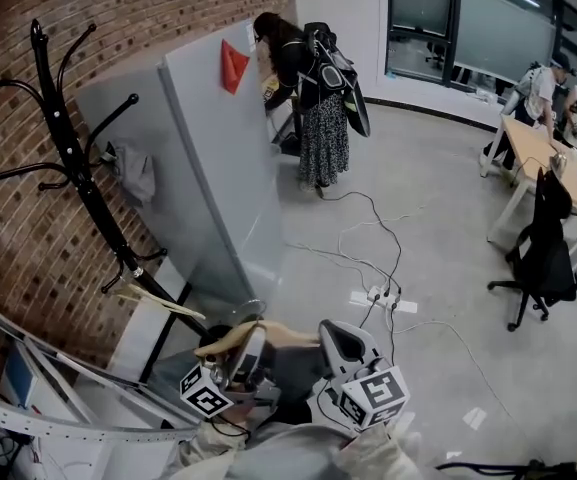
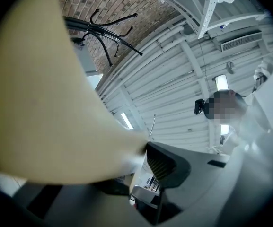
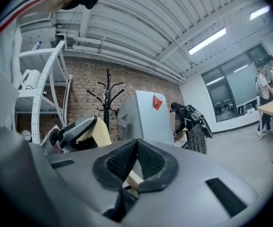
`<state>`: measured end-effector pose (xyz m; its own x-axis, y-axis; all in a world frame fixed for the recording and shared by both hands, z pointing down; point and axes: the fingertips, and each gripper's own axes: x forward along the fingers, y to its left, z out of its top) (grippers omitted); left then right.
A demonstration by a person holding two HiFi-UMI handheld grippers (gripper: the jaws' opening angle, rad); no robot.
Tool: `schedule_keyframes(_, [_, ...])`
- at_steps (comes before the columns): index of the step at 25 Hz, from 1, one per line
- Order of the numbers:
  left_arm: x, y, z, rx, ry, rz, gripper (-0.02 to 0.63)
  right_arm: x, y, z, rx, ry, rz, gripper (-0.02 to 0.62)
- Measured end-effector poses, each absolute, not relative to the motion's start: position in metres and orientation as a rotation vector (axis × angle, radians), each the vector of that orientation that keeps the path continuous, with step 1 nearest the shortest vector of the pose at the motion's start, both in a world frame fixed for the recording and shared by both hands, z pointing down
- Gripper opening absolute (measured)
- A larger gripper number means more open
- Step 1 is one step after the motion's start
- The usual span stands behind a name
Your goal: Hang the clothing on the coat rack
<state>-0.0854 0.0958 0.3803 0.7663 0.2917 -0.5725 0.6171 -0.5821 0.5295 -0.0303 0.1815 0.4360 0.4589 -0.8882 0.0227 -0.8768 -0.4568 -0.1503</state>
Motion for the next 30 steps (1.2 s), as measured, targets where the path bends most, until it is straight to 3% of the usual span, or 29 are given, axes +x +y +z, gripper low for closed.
schedule_keyframes(30, [0.064,-0.051,0.379,2.171,0.711,-0.554,0.115,0.115,0.02,0.43,-2.624,1.565,-0.15,0.025])
